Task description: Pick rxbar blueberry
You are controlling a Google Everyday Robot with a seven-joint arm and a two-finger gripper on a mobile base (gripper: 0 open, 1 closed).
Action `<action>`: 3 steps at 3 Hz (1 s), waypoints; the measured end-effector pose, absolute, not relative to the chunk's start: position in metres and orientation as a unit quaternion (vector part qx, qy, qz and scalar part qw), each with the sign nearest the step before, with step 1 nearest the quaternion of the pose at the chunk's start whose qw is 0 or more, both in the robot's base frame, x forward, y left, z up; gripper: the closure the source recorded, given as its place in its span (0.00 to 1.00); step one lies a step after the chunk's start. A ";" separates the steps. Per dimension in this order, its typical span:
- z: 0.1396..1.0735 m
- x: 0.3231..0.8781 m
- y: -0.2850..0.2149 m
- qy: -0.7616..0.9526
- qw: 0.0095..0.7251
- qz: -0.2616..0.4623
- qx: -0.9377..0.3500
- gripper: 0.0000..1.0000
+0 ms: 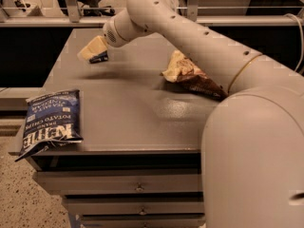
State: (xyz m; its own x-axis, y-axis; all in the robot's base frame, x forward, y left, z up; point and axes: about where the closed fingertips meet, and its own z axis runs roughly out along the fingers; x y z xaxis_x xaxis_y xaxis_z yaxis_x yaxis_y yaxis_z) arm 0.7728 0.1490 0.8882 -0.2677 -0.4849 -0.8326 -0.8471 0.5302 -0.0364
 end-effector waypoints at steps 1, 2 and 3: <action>0.867 0.787 0.170 0.771 0.421 0.218 -0.425 0.00; 0.851 0.796 0.178 0.773 0.422 0.216 -0.421 0.00; 0.840 0.802 0.184 0.775 0.424 0.208 -0.420 0.18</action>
Offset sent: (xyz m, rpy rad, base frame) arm 0.0357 0.0355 -0.0529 0.0122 0.0060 -0.0470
